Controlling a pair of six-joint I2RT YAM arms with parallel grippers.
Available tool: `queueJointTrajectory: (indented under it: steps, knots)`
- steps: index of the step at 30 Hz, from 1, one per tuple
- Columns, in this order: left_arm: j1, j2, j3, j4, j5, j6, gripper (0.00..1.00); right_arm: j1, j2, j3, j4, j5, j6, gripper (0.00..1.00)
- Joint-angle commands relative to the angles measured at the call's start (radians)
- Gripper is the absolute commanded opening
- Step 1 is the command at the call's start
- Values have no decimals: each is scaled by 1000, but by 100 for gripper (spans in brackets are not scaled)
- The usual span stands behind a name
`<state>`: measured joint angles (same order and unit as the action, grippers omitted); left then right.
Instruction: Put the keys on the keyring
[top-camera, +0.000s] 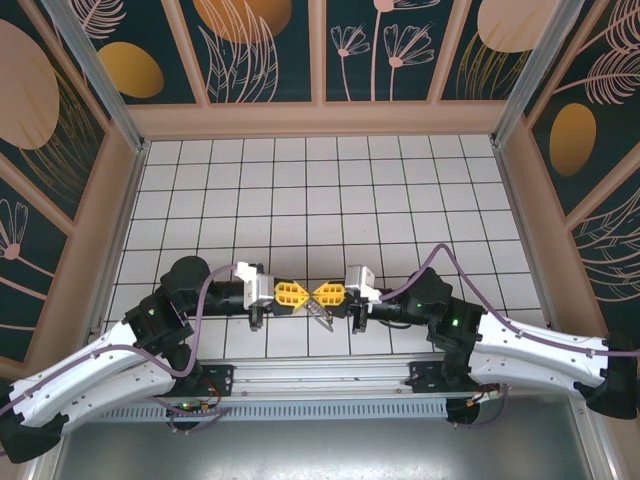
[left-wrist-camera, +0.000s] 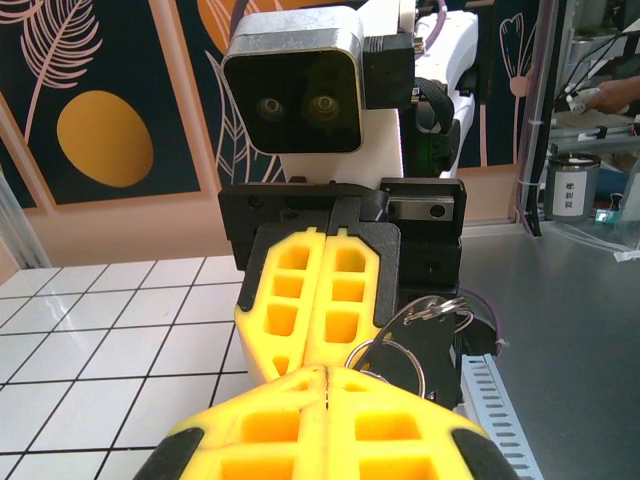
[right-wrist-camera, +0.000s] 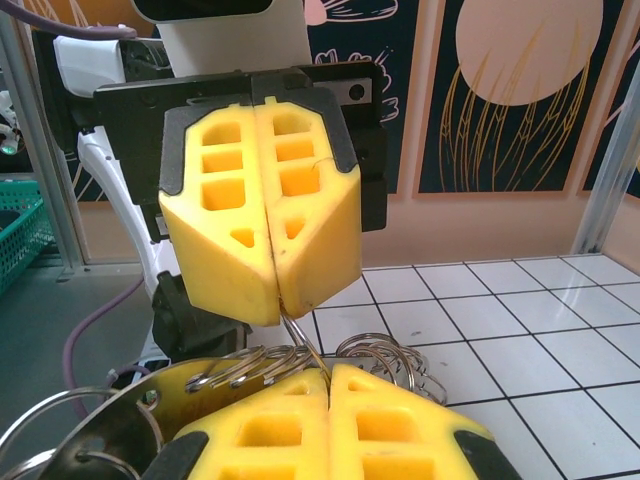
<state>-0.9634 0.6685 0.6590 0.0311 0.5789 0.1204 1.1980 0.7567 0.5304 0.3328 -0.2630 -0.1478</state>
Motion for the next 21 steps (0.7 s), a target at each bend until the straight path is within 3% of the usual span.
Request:
queueJointTrajectory:
  steps: [1, 7, 12, 16, 21]
  knots:
    - [-3, 13, 29, 8, 16, 21, 0, -5, -9, 42, 26, -29, -16, 0]
    - [-4, 4, 45, -55, -91, 7, 0, 1, -17, 78, -73, 19, -69, 0]
    - [-4, 1, 75, -128, -172, 7, 20, 64, 47, 161, -242, 183, -156, 0]
    - [-4, 13, 108, -192, -217, 20, 26, 105, 121, 236, -366, 308, -206, 0]
    - [-4, 33, 145, -288, -271, 60, 27, 127, 200, 318, -497, 439, -231, 0]
